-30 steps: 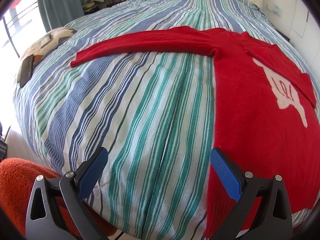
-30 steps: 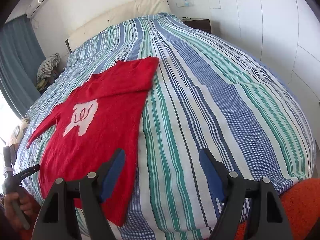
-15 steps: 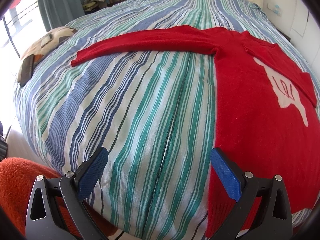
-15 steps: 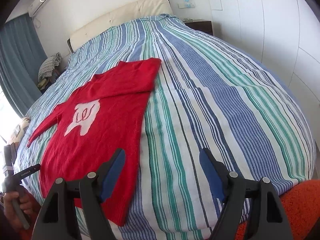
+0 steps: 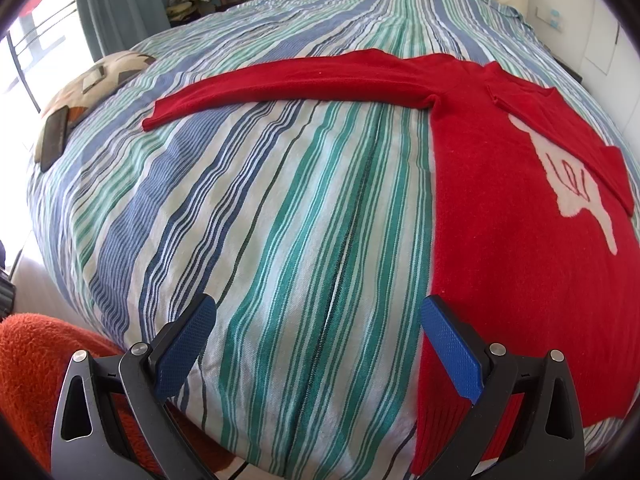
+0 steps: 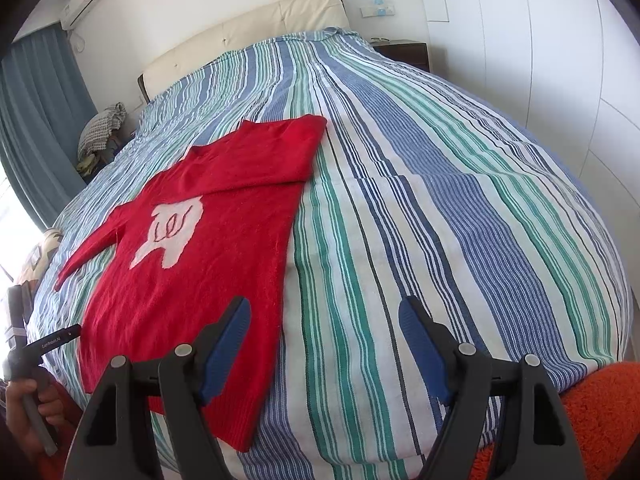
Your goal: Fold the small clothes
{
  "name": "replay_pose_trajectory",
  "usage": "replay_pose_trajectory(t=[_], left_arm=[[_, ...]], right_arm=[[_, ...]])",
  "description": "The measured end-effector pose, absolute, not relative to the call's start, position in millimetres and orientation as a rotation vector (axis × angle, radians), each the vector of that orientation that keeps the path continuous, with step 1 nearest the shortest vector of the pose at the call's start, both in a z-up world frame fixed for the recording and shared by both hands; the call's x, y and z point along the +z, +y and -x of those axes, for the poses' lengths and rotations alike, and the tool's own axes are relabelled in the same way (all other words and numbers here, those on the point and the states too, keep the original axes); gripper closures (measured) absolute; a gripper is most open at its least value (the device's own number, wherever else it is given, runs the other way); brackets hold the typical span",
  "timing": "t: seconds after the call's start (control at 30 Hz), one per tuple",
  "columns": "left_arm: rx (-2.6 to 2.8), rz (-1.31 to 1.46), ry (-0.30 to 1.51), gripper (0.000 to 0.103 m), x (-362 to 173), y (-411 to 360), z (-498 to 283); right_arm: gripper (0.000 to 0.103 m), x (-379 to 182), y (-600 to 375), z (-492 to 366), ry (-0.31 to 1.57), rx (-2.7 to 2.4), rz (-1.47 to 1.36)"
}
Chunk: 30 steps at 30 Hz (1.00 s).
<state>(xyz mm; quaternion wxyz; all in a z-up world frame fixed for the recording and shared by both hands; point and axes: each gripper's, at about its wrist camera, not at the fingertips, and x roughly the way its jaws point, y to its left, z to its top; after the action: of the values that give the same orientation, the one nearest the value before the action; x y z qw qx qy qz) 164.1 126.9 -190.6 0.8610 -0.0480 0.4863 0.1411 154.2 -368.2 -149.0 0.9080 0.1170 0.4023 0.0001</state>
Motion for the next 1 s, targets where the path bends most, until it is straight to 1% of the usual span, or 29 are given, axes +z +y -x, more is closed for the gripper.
replay_pose_trajectory(t=[0.8,0.9,1.0], left_arm=[[0.302,0.099,1.044,0.001,-195.6,129.9,-163.0],[0.255,0.175,1.064,0.001,-187.3,141.8,-164.5],[0.240,0.339,1.016,0.001,-167.2,180.6,-171.9]], right_arm=[[0.027,-148.6,-365.9,-153.4,0.829,0.005,-0.238],[0.027,-148.1,-365.8,-152.9,0.827,0.004,-0.242],[0.027,-147.6,-365.8,-151.7,0.823,0.009,-0.247]])
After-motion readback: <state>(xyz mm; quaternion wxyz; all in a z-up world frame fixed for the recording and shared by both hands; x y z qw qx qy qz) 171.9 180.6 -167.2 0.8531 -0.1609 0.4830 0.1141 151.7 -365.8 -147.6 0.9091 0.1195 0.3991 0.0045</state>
